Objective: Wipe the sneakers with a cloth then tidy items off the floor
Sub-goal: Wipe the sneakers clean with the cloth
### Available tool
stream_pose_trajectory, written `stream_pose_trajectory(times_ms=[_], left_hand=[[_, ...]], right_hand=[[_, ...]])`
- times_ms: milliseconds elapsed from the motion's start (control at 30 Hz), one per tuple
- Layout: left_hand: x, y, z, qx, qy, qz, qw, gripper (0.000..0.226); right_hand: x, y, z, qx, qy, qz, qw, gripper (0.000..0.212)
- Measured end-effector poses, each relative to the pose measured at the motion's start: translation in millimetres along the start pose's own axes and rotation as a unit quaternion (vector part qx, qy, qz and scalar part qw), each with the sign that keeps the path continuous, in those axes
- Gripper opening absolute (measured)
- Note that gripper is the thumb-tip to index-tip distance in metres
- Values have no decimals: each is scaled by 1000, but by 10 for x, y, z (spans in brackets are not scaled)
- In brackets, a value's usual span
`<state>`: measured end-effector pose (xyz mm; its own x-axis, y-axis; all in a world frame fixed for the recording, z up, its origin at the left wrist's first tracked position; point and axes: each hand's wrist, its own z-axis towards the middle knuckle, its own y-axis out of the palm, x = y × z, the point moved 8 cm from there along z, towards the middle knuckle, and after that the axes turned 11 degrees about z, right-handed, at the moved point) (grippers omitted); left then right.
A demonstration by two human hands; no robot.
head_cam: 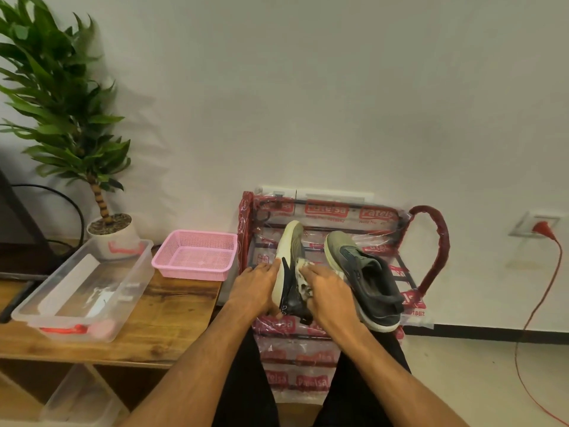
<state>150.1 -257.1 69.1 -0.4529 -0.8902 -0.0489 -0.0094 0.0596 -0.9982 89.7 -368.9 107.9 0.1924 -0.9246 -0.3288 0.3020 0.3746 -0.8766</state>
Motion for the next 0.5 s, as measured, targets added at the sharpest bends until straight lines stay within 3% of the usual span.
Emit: stream_pose_trajectory(times_ms=[133, 333, 500], left_hand=[[0, -9, -10, 18, 4, 3, 1000, 112], [2, -15, 0, 64, -2, 0, 998, 82], [-3, 14, 3, 41, -5, 8, 999, 92]], right_hand=[[-190, 426, -41, -45, 20, -52, 997, 70], [-229, 558, -196, -26, 7, -105, 994, 61], [-255, 578, -355, -19, -28, -98, 995, 65]])
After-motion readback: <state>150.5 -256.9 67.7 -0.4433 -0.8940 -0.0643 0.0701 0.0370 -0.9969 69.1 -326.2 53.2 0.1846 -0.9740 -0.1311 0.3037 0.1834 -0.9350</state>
